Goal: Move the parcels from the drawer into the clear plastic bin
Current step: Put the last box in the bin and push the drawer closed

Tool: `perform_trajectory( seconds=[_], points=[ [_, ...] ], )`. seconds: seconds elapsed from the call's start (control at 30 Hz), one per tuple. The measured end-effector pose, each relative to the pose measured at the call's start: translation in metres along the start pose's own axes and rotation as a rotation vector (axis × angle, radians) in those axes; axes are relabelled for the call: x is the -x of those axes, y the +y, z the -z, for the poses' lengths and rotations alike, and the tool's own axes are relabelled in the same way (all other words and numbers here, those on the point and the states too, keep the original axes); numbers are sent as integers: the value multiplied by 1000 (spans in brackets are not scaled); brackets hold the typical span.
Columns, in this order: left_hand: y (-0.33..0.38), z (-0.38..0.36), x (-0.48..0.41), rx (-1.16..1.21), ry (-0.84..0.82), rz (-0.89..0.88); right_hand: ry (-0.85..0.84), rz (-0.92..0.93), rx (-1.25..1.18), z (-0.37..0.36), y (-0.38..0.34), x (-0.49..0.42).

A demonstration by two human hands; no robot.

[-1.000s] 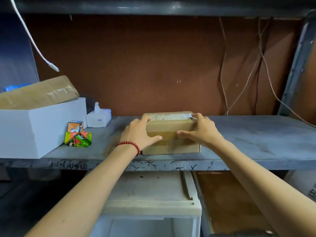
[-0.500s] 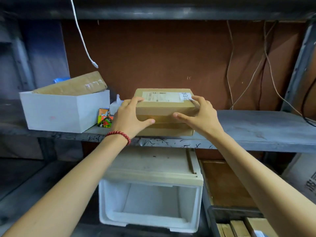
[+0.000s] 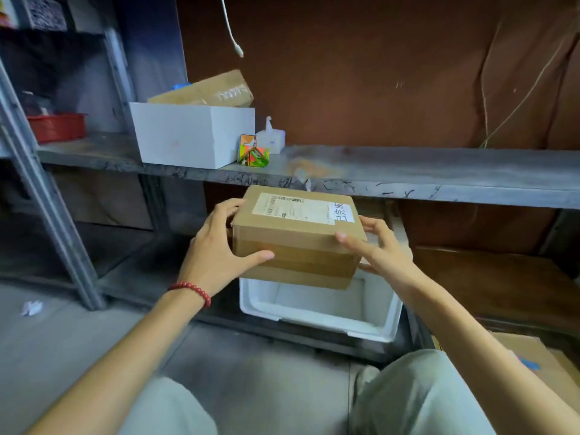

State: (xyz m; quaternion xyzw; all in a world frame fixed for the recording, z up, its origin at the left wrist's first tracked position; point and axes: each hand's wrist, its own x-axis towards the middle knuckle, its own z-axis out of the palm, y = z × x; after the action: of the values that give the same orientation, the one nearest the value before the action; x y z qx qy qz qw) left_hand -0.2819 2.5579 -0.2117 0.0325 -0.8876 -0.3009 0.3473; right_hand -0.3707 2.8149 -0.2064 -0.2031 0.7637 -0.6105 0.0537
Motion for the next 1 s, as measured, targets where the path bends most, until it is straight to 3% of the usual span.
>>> perform_trajectory(
  seconds=[0.33,0.53,0.73,1.0],
  points=[
    [-49,-60,54,227,-181,278,-71,-218,19,-10,72,4],
    [-67,-82,68,349,-215,425,-77,-339,-94,-21,107,5],
    [-79,-85,71,402,-209,651,-166,-325,-64,-26,111,-1],
    [-75,-88,63,465,-184,667,-179,-307,-70,-26,107,-1]
  ],
)
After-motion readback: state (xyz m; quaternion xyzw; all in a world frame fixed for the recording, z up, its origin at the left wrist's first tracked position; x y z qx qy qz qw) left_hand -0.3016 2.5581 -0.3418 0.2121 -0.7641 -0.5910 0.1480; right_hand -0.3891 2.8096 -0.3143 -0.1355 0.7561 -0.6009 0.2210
